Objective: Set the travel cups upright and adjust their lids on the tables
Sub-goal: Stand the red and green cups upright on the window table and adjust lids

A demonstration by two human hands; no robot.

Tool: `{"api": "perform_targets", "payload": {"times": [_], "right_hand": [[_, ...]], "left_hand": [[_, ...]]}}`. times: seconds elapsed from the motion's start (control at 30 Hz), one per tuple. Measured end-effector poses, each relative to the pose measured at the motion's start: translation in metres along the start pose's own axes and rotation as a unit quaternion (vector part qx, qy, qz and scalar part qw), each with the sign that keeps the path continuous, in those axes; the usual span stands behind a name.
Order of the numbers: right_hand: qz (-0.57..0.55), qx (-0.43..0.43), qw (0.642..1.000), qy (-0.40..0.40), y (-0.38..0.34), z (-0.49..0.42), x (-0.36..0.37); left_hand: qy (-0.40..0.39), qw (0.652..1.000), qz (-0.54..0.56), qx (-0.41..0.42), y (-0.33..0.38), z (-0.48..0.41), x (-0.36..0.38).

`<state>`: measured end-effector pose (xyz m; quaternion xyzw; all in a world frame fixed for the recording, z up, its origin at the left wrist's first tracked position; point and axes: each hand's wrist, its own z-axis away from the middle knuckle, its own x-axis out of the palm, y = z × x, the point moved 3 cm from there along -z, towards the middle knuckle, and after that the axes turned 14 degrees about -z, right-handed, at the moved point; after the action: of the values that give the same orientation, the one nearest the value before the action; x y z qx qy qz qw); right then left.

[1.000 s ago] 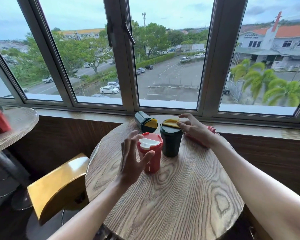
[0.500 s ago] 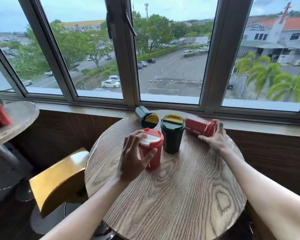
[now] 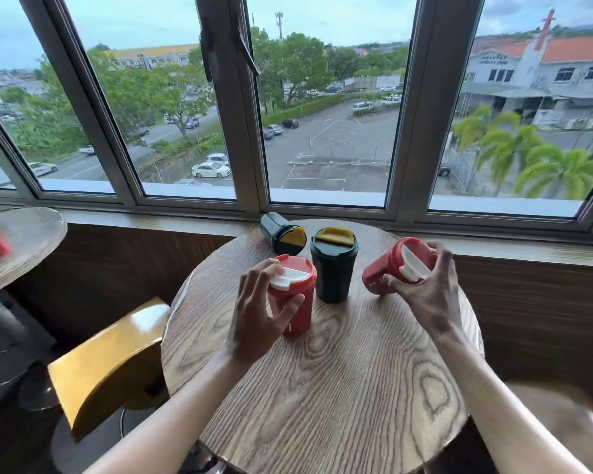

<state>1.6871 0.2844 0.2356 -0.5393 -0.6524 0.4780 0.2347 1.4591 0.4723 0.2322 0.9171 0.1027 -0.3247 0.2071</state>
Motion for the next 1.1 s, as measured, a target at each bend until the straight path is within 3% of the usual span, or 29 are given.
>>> {"api": "perform_targets", "payload": {"times": [0.47, 1.1], "right_hand": [[0.023, -0.017, 0.988, -0.15, -0.038, 0.043, 0.024], [0.014, -0.053, 0.976, -0.212, -0.042, 0.038, 0.049]], "left_hand": [[-0.011, 1.0, 0.004, -0.004, 0.002, -0.001, -0.002], [-0.037, 0.998, 0.022, 0.044, -0.003, -0.002, -0.009]]}}
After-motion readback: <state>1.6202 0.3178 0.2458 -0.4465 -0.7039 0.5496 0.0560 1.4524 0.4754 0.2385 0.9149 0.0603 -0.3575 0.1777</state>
